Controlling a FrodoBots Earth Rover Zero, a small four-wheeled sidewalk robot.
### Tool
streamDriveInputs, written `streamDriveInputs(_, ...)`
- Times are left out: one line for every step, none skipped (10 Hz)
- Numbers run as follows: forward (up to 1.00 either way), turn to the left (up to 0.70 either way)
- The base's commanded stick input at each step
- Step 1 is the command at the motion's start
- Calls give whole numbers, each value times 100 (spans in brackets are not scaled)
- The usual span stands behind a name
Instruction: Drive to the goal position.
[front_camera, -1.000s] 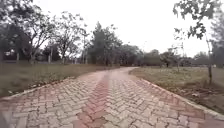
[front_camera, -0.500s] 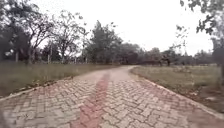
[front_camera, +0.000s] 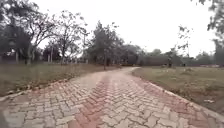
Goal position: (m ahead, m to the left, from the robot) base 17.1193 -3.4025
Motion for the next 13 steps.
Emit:
streamDriveInputs(70, 0)
streamDriveInputs(70, 0)
streamDriveInputs(70, 0)
streamDriveInputs(70, 0)
streamDriveInputs(70, 0)
streamDriveInputs(70, 0)
streamDriveInputs(70, 0)
streamDriveInputs(70, 0)
streamDriveInputs(70, 0)
streamDriveInputs(70, 0)
streamDriveInputs(70, 0)
streamDriveInputs(70, 0)
streamDriveInputs(70, 0)
